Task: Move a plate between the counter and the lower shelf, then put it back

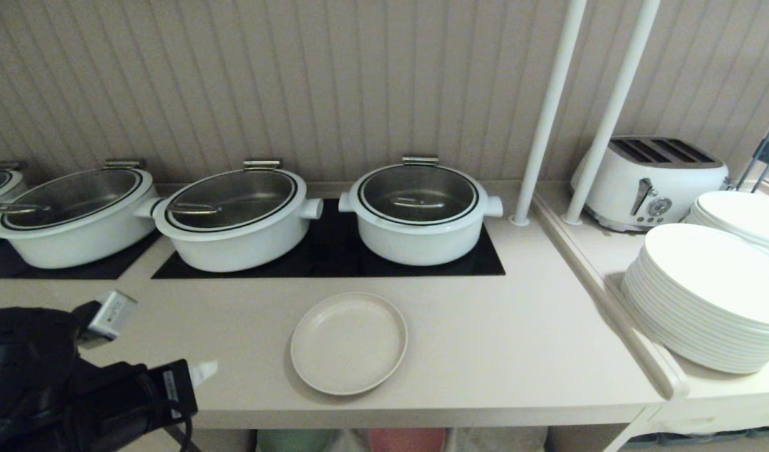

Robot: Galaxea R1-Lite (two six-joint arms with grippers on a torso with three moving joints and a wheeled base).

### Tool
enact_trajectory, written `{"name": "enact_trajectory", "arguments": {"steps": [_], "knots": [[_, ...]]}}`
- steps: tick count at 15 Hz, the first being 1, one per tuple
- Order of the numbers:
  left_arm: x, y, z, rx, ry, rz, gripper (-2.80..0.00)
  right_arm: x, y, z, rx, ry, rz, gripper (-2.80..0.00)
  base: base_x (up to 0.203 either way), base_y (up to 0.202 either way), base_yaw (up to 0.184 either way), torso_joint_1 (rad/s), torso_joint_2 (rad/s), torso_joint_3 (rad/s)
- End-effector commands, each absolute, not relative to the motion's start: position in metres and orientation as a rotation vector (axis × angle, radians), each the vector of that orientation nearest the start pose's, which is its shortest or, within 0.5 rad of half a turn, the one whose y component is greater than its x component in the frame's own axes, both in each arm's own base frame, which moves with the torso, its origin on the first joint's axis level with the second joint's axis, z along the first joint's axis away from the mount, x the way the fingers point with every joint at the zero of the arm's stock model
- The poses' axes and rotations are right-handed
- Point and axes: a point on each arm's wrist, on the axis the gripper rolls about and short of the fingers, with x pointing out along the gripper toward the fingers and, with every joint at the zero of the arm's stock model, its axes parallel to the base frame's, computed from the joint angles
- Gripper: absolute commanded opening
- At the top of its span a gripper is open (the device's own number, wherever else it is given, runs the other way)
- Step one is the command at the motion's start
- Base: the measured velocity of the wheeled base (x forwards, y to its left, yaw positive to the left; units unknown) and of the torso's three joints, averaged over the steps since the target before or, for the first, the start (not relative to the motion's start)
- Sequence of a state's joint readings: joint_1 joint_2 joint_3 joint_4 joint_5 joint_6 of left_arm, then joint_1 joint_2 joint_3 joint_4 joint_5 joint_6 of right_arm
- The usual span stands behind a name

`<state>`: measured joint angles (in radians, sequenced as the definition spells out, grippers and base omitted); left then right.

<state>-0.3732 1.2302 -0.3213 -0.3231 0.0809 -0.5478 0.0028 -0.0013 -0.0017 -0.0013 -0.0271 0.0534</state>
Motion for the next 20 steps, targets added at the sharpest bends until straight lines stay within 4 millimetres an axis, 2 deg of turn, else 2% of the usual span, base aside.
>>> {"name": "enact_trajectory", "arguments": {"steps": [1, 4, 10, 14, 17, 20], "knots": [[0.134, -0.051, 0.144, -0.403, 0.573, -0.138, -2.8, -0.023, -0.001, 0.076, 0.054, -0.004, -0.024, -2.8, 0.0, 0.0, 0.0, 0.0, 0.0, 0.0], [0.124, -0.046, 0.154, -0.36, 0.496, -0.175, -2.8, -0.023, -0.001, 0.076, 0.054, -0.004, -0.024, -2.8, 0.0, 0.0, 0.0, 0.0, 0.0, 0.0], [0.083, -0.03, 0.171, -0.189, 0.319, -0.253, -2.8, -0.023, -0.001, 0.076, 0.054, -0.004, -0.024, -2.8, 0.0, 0.0, 0.0, 0.0, 0.0, 0.0], [0.051, -0.013, 0.156, -0.034, 0.211, -0.239, -2.8, -0.023, -0.001, 0.076, 0.054, -0.004, -0.024, -2.8, 0.0, 0.0, 0.0, 0.0, 0.0, 0.0], [0.023, -0.005, 0.134, -0.011, 0.12, -0.194, -2.8, -0.023, -0.001, 0.076, 0.054, -0.004, -0.024, -2.8, 0.0, 0.0, 0.0, 0.0, 0.0, 0.0], [0.004, -0.001, 0.114, 0.008, 0.044, -0.075, -2.8, -0.023, -0.001, 0.076, 0.054, -0.004, -0.024, -2.8, 0.0, 0.0, 0.0, 0.0, 0.0, 0.0]]}}
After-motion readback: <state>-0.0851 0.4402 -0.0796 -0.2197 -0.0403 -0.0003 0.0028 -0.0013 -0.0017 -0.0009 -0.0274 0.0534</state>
